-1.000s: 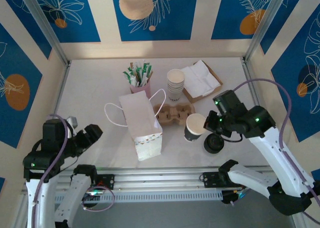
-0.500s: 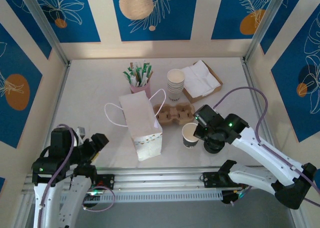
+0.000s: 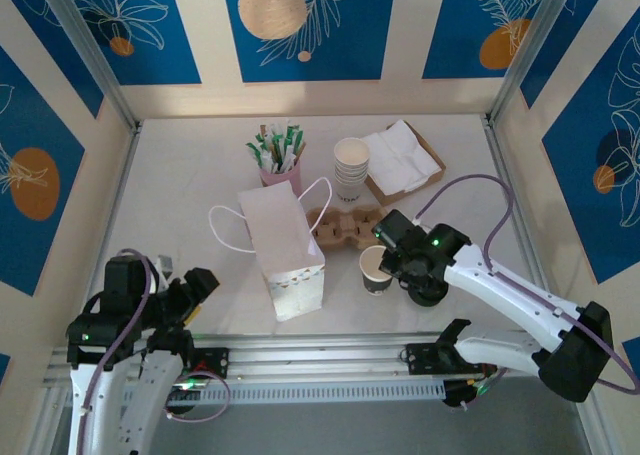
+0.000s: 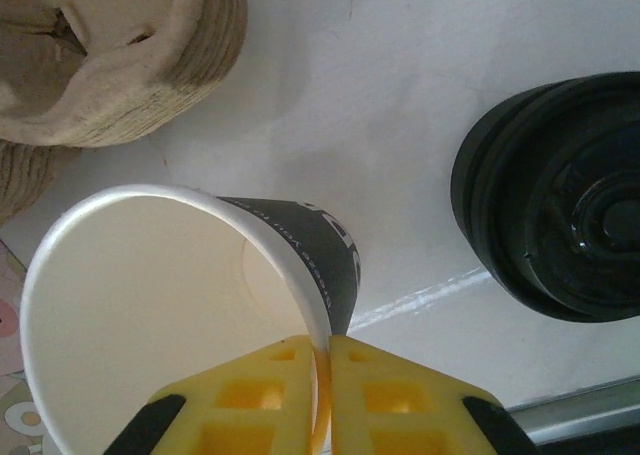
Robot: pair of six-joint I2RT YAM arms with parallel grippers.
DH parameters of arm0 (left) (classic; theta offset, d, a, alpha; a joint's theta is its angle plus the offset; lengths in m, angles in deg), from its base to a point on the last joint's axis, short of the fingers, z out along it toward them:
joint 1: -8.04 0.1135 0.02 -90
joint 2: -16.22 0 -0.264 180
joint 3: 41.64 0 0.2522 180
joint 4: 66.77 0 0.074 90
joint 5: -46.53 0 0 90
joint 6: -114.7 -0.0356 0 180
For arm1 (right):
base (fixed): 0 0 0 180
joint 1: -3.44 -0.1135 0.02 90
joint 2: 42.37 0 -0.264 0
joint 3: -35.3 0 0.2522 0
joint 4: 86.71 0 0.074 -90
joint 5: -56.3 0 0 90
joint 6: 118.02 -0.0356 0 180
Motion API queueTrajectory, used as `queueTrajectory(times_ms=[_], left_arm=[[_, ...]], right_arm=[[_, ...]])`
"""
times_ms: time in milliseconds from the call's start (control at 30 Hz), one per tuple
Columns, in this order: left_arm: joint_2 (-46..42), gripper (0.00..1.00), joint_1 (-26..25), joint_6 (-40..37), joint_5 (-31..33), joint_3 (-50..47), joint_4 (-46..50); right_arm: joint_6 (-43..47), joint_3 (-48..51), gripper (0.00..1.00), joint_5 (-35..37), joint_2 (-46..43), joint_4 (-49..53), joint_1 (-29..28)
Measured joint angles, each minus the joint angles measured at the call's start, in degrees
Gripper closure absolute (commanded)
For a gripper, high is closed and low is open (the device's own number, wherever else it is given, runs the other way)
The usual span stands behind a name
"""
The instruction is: Pack the takeout coffee
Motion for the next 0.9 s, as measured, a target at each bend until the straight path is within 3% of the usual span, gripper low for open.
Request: queueTrajectory(times_ms=[367,667,900], left_arm=[[-0.26,0.19,0.0,-0.02,-0.81,-0.31,0.0],[-1.11,0.19,0.0,-0.02,-1.07,-0.31,0.26],[-1.99,0.19,0.0,-0.02,-1.07,-0.31,0.33]], right_arm=[[-2.43,1.29,0.82,-0.09,1.09,-0.83,0.0],[-3.21,1.6,0.63,-1.11,1.03,0.48,-0.13],[-2.73,-5.18,0.46,-0.81,-1.4,7.82,-0.33]])
